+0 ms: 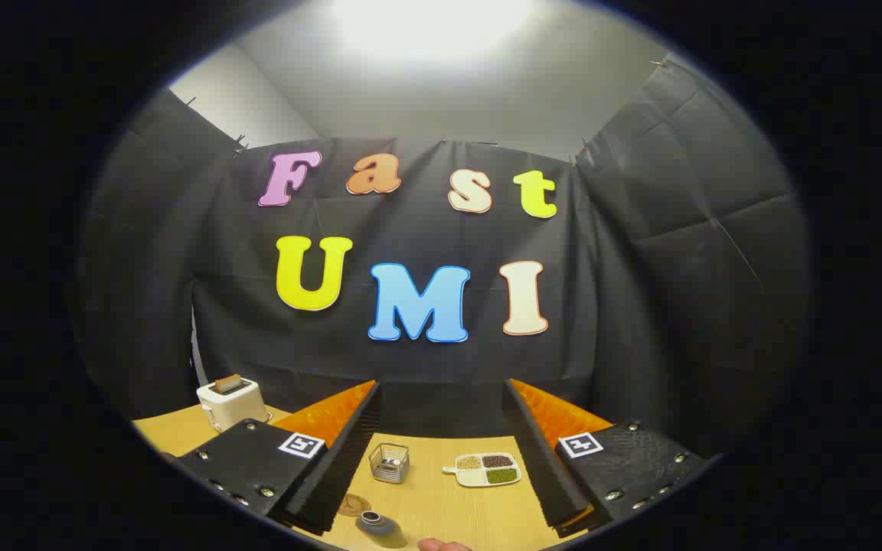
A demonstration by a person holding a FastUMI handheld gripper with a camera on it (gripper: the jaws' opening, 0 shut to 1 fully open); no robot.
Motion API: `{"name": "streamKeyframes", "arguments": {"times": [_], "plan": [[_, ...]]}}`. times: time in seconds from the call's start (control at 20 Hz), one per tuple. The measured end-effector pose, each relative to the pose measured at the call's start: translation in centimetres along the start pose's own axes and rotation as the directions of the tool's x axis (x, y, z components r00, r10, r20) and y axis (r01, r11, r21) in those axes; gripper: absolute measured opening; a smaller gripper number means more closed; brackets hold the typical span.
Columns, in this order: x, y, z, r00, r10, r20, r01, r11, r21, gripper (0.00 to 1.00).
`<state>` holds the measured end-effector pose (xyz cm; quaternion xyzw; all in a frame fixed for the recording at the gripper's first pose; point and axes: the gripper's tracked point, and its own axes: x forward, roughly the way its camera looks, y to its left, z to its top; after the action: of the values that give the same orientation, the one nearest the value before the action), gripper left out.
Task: Take the bottle from table, then pour the juice into the cup, finally place the bottle on the coaster
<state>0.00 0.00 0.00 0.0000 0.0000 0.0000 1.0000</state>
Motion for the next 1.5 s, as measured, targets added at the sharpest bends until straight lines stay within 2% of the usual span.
{"name": "streamKeyframes", "arguments": {"times": [0.6,0.85,1.15,1.5], "plan": [[0.1,0.8,-2.7,0.999,0.020,-0.033,-0.019,0.999,0.037,0.96],[-0.5,1.6,-7.1,0.996,0.026,-0.087,-0.020,0.998,0.065,0.96],[-0.5,3.6,-10.4,0.997,0.059,-0.050,-0.056,0.996,0.069,0.96],[-1.1,7.9,-16.4,0.991,0.107,-0.077,-0.103,0.993,0.048,0.96]]}}
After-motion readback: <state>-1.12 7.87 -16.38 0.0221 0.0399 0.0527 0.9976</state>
